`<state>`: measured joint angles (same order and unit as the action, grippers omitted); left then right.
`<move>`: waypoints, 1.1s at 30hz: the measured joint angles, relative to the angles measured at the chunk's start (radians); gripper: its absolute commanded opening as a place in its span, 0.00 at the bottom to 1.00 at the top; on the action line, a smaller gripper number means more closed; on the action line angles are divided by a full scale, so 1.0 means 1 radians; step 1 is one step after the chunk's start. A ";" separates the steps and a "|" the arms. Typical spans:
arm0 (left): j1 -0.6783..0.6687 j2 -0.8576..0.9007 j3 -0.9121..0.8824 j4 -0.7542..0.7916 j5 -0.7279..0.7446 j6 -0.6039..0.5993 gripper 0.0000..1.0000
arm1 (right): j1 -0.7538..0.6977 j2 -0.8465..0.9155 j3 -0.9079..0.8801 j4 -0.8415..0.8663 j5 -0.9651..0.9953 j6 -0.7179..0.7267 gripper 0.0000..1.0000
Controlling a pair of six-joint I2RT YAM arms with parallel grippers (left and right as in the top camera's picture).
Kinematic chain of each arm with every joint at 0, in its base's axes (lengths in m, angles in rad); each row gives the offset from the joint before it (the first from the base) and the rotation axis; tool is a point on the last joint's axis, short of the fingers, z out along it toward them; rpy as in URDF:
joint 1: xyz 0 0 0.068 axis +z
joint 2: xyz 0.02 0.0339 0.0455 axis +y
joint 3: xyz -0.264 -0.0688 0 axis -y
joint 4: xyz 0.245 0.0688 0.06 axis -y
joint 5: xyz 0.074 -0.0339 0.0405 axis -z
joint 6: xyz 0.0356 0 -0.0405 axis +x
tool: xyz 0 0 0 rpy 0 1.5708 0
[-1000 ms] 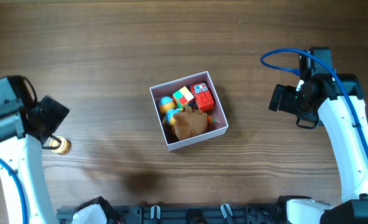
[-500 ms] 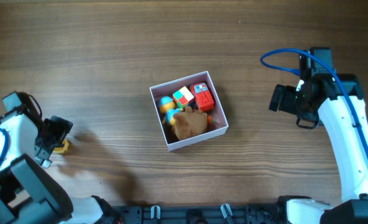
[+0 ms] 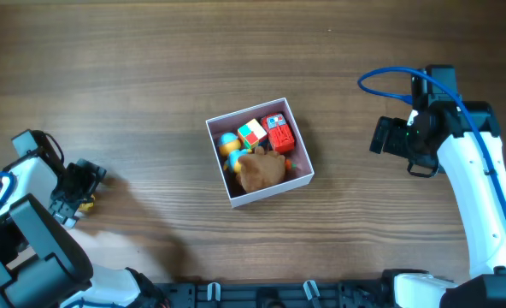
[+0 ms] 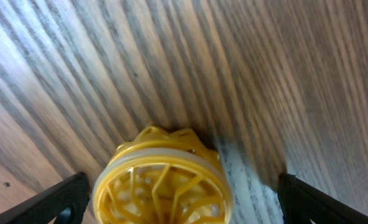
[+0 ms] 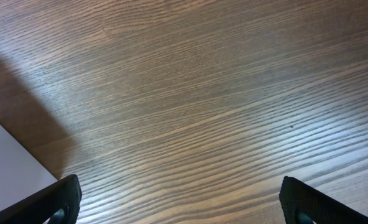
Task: Pack container
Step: 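Move the left gripper to the yellow round toy and grasp it, then place the yellow toy into the box while the right gripper steadies the box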
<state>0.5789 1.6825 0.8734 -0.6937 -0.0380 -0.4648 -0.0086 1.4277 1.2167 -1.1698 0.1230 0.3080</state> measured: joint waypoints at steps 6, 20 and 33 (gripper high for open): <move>0.000 0.000 0.000 0.000 0.006 0.018 0.66 | 0.000 0.000 0.000 0.000 0.000 0.000 1.00; 0.000 0.000 0.000 -0.002 0.009 0.018 0.29 | 0.000 0.000 0.000 0.000 0.000 0.000 1.00; -0.392 -0.384 0.126 -0.147 0.062 0.023 0.04 | 0.000 0.000 0.000 0.006 -0.023 -0.001 1.00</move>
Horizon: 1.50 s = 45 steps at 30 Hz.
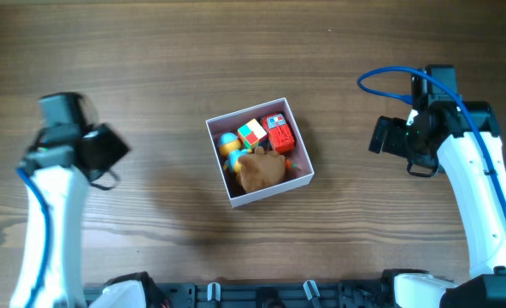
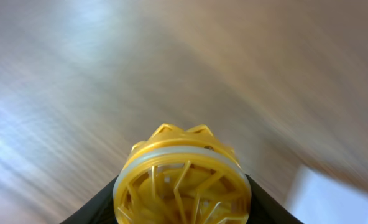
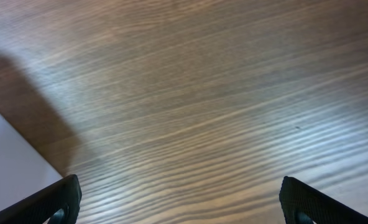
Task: Pack container
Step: 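Place the yellow toy into the box while the right gripper steadies the box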
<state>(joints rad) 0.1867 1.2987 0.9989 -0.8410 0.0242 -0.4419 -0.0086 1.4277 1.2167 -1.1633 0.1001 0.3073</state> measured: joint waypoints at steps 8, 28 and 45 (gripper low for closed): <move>-0.705 -0.157 0.005 0.138 0.010 0.149 0.04 | 0.000 0.000 0.000 0.009 -0.035 -0.001 1.00; -0.764 -0.049 0.005 0.194 -0.064 0.159 0.04 | 0.225 0.040 -0.276 0.276 -0.251 -0.062 0.56; -0.697 -0.084 0.005 0.171 -0.064 0.151 0.04 | 0.353 0.114 -0.277 0.384 -0.406 -0.046 0.70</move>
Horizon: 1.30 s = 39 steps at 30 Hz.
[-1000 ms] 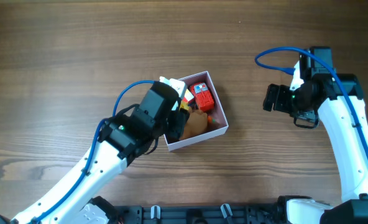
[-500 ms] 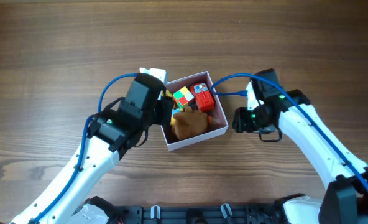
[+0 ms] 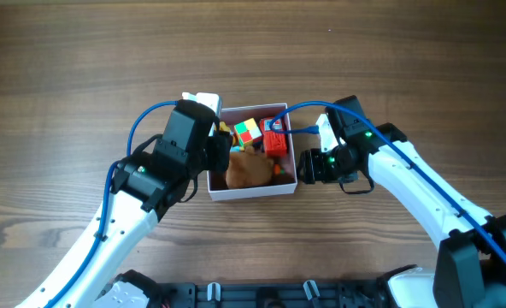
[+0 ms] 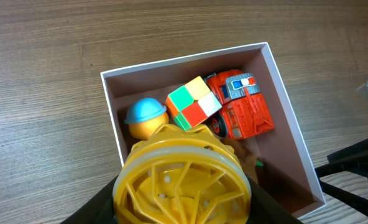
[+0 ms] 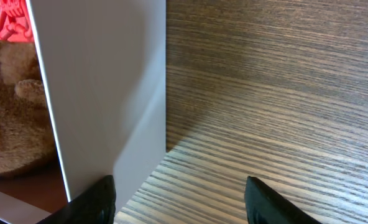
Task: Pack container
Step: 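Place the yellow toy into the box while the right gripper steadies the box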
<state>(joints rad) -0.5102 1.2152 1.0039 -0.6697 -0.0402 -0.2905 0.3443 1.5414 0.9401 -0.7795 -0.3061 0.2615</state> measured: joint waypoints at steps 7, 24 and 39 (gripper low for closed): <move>-0.014 0.000 0.000 -0.003 0.040 0.009 0.04 | -0.141 -0.003 0.084 -0.067 0.116 0.063 0.78; -0.295 0.377 0.003 0.140 0.068 0.159 0.21 | -0.398 -0.095 0.207 -0.230 0.162 -0.006 0.79; -0.295 0.378 0.023 0.128 0.068 0.171 0.88 | -0.399 -0.095 0.207 -0.230 0.162 -0.022 0.80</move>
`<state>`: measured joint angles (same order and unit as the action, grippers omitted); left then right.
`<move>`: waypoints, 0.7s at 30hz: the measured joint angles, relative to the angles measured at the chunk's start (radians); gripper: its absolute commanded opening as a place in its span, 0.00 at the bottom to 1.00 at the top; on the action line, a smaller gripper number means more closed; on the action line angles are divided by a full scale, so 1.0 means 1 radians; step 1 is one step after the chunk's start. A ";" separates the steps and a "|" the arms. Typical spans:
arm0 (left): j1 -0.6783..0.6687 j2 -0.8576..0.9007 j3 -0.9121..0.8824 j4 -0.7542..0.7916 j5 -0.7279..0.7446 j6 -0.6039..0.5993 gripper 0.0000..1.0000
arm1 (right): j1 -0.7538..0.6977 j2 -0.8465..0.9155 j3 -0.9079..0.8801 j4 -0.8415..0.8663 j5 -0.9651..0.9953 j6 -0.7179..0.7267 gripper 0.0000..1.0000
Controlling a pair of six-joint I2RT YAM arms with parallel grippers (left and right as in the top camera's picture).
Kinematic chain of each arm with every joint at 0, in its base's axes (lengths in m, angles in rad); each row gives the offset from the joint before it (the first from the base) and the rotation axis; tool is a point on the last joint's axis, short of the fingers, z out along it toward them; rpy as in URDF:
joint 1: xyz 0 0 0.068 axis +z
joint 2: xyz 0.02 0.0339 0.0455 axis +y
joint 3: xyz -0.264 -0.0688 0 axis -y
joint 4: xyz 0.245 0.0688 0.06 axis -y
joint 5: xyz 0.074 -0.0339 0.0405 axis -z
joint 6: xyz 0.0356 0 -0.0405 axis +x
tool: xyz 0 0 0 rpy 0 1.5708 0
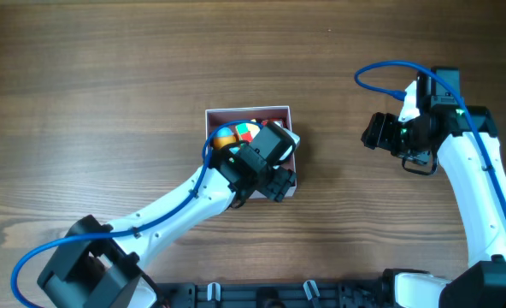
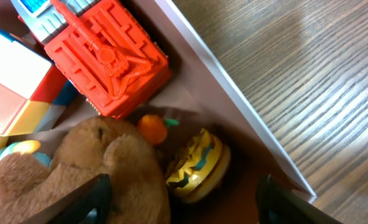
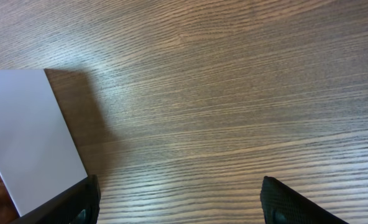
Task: Pack container
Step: 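Place the yellow toy into the box while the right gripper steadies the box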
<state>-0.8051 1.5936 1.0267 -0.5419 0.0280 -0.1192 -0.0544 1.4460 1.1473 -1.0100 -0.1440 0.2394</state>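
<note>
The white box (image 1: 236, 109) sits mid-table. In the left wrist view a yellow wheel-shaped toy (image 2: 199, 165) lies on its edge inside, between a brown teddy (image 2: 87, 168) and the box wall (image 2: 234, 93). Also in the box are a red truck (image 2: 106, 59), a colour cube (image 2: 10, 87) and a small orange piece (image 2: 151, 127). My left gripper (image 2: 184, 202) hangs open just above the yellow toy, holding nothing. Overhead, the left gripper (image 1: 273, 164) covers the box's near right part. My right gripper (image 1: 374, 133) is open, well right of the box.
Bare wood-grain table surrounds the box. The right wrist view shows the outside of the box wall (image 3: 22, 143) at its left and open table to the right. The left arm stretches from the near left edge across to the box.
The yellow toy has left my left gripper and lies in the box; that gripper is now open low over it. My right gripper has left the box's right wall and is farther right.
My left gripper stood open around the yellow toy at the table's left edge. Then it was shut on the toy, higher up. Then it held the toy over the box, with the right gripper at the box's right wall and the box squared. Now the toy lies inside.
</note>
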 measured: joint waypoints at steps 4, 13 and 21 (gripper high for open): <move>0.000 -0.060 0.103 -0.137 -0.066 0.000 1.00 | 0.000 0.000 0.000 0.000 0.000 -0.011 0.80; 0.349 -0.492 0.183 -0.296 -0.265 -0.122 1.00 | 0.068 -0.086 0.003 0.110 0.044 -0.015 0.98; 0.733 -0.430 0.183 -0.300 -0.240 -0.224 1.00 | 0.139 -0.171 0.014 0.449 0.085 -0.029 1.00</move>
<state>-0.0719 1.1641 1.2102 -0.8417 -0.2123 -0.3435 0.0845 1.2755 1.1614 -0.5613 -0.0589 0.2108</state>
